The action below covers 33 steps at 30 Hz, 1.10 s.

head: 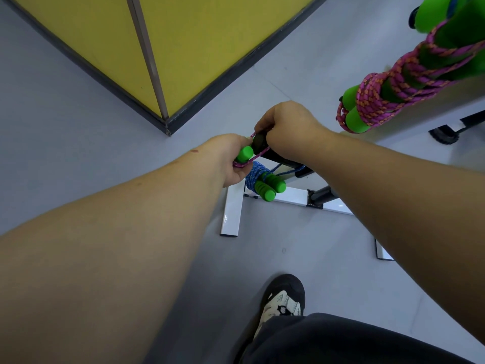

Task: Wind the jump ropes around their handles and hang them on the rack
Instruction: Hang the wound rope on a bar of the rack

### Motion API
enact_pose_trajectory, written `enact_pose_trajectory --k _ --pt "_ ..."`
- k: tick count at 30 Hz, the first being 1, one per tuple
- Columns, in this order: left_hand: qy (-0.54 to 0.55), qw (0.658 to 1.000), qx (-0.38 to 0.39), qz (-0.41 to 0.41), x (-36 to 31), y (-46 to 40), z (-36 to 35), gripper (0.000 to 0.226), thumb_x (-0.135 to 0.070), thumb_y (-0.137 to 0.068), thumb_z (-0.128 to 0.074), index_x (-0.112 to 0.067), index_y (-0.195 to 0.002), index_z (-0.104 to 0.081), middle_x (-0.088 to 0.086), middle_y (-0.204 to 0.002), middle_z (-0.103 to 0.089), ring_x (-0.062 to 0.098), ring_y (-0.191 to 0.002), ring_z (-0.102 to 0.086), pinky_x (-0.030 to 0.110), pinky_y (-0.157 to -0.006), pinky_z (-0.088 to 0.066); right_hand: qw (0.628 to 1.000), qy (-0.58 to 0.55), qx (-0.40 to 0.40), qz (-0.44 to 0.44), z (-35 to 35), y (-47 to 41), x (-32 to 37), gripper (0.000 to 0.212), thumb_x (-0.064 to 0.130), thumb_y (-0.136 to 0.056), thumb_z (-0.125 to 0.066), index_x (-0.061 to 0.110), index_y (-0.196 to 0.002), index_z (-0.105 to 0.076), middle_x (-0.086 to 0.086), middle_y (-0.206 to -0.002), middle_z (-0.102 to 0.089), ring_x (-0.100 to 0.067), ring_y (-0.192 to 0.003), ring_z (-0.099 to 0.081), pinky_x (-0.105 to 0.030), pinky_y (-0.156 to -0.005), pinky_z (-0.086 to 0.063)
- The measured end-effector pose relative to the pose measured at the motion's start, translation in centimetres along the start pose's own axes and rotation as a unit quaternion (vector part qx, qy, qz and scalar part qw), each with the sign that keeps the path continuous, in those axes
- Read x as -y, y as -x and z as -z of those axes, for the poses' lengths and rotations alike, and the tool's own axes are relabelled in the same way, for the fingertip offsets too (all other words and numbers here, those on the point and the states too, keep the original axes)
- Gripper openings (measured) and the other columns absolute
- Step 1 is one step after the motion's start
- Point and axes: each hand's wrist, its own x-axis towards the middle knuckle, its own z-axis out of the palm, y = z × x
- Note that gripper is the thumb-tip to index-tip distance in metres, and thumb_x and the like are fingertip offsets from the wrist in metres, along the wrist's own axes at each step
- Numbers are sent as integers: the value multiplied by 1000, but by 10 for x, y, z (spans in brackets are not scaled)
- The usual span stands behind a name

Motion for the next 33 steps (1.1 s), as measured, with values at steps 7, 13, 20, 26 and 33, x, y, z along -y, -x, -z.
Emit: enact_pose_trajectory --k 7,13,20,26,33 --pt "55 998 22 29 3 -1 0 34 -22 -92 -75 -8 -121 -66 10 -104 -63 19 -84 -61 29 -68 -60 1000 -10 -16 -15 -1 -2 -2 41 -1 -90 -53 18 -120 -73 -7 -123 -68 -27 -110 -63 -39 -98 -52" --pt "55 998 23 37 7 -3 0 31 -24 -90 -76 -9 -116 -70 11 -107 -66 19 -86 -63 28 -61 -61 1000 6 -10 -24 -2 -8 -5 30 3 -90 -56 10 -111 -76 -14 -112 -71 -31 -103 -66 -42 -93 -55" --pt "37 998 30 32 14 -2 4 38 -31 -88 -75 -14 -121 -70 9 -104 -66 20 -79 -65 29 -62 -62 999 40 -14 -32 -6 -9 -11 30 6 -89 -54 9 -110 -75 -14 -109 -72 -31 -99 -67 -43 -88 -58" --pt "-4 998 32 46 18 0 -1 28 -40 -88 -67 -16 -102 -68 7 -97 -64 22 -81 -63 30 -68 -61 996 81 23 -25 -4 -5 -16 33 7 -90 -50 6 -116 -71 -18 -112 -70 -33 -101 -67 -45 -89 -57" --pt "-41 997 43 55 19 11 -2 32 -40 -95 -53 -11 -94 -65 11 -73 -70 27 -77 -65 33 -96 -55 989 136 52 -11 1 -1 -23 30 4 -89 -50 4 -113 -68 -17 -102 -67 -29 -82 -59 -36 -71 -52"
